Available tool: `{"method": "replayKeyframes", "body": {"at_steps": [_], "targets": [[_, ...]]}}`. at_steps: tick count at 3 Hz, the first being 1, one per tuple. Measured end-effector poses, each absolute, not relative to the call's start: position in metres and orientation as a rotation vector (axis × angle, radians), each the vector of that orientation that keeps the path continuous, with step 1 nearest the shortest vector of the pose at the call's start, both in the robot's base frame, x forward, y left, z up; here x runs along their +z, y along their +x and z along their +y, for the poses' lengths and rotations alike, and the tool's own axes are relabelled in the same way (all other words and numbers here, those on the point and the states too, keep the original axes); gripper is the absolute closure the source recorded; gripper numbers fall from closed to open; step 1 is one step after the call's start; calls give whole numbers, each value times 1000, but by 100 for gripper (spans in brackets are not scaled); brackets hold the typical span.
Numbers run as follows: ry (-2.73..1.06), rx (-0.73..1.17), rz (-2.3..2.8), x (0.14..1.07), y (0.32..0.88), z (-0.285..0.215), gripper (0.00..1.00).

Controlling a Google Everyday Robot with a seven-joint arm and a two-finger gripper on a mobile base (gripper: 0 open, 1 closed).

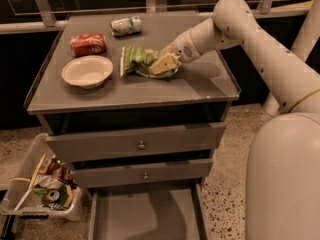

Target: Place green jalapeno chip bag into bottom drawer

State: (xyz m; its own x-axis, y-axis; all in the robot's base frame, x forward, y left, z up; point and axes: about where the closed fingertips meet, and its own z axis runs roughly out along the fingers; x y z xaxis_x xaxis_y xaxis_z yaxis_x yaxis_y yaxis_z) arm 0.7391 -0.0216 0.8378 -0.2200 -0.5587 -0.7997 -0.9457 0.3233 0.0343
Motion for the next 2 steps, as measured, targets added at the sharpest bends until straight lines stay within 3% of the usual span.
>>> {"method": "replayKeyframes", "body": {"at_steps": [1,2], "targets": [[-1328,704,1891,838,739,-22,87],[-1328,705,1891,838,739,-22,100]]}}
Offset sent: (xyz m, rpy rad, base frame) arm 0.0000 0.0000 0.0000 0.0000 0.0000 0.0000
